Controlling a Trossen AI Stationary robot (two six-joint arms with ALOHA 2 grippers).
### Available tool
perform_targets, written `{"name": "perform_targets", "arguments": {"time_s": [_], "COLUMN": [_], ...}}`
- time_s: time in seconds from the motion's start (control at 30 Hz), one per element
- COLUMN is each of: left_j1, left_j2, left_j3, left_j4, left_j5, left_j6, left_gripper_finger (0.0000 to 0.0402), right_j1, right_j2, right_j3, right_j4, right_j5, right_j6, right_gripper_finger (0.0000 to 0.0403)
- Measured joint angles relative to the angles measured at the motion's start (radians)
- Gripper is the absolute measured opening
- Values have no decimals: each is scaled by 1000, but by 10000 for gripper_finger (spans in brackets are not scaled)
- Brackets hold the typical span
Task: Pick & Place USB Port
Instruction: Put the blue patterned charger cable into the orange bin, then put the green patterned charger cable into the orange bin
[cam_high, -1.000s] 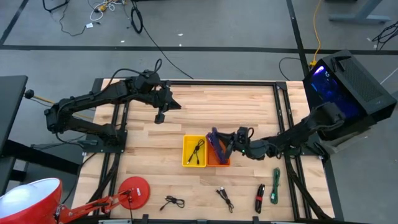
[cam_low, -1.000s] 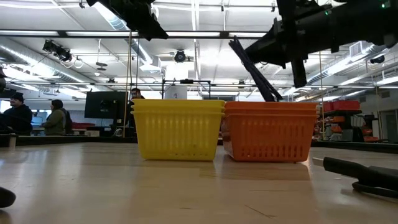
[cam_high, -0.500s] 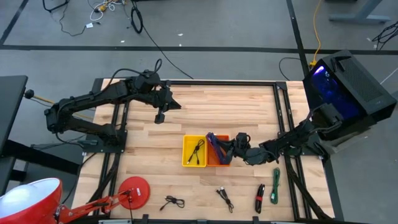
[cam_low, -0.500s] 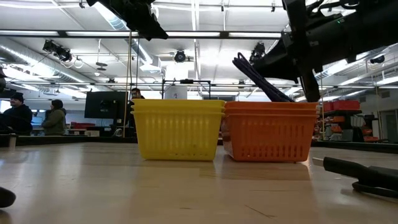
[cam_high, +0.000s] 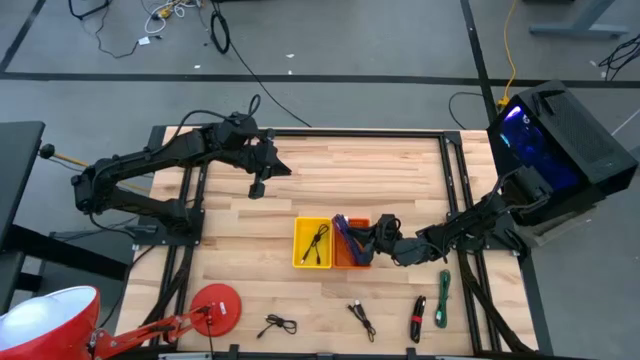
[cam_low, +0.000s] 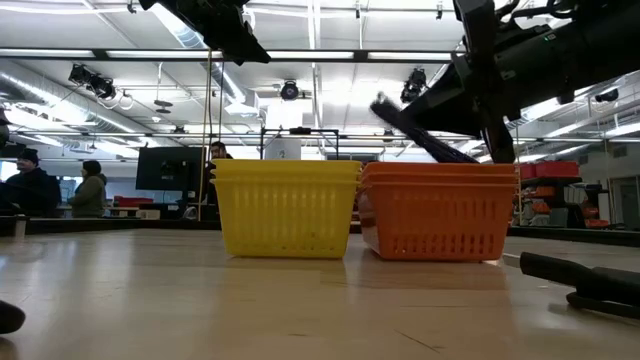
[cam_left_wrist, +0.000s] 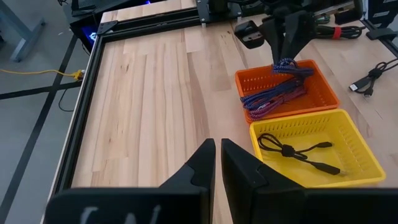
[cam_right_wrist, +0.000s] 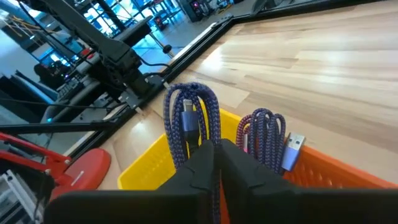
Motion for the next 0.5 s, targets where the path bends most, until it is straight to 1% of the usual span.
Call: {"name": "perform_targets", "arguments": {"time_s": [0.1,0.23,0.4,0.5], "left_j1": [0,0,0,0], "left_j2": [0,0,0,0], "left_j3": [0,0,0,0], "left_j4": [0,0,-1,-1], "left_j5": [0,0,0,0], "left_j6": [0,0,0,-1], "left_gripper_finger": [32,32,32,32], "right_j1": [0,0,-5,-8], "right_j2": [0,0,0,-14], "right_j3": [0,0,0,0], "right_j4": [0,1,33,42], "right_j5": [4,37,71,66], "right_j6": [-32,-57,-147,-214], "right_gripper_finger": [50,71,99,115]}}
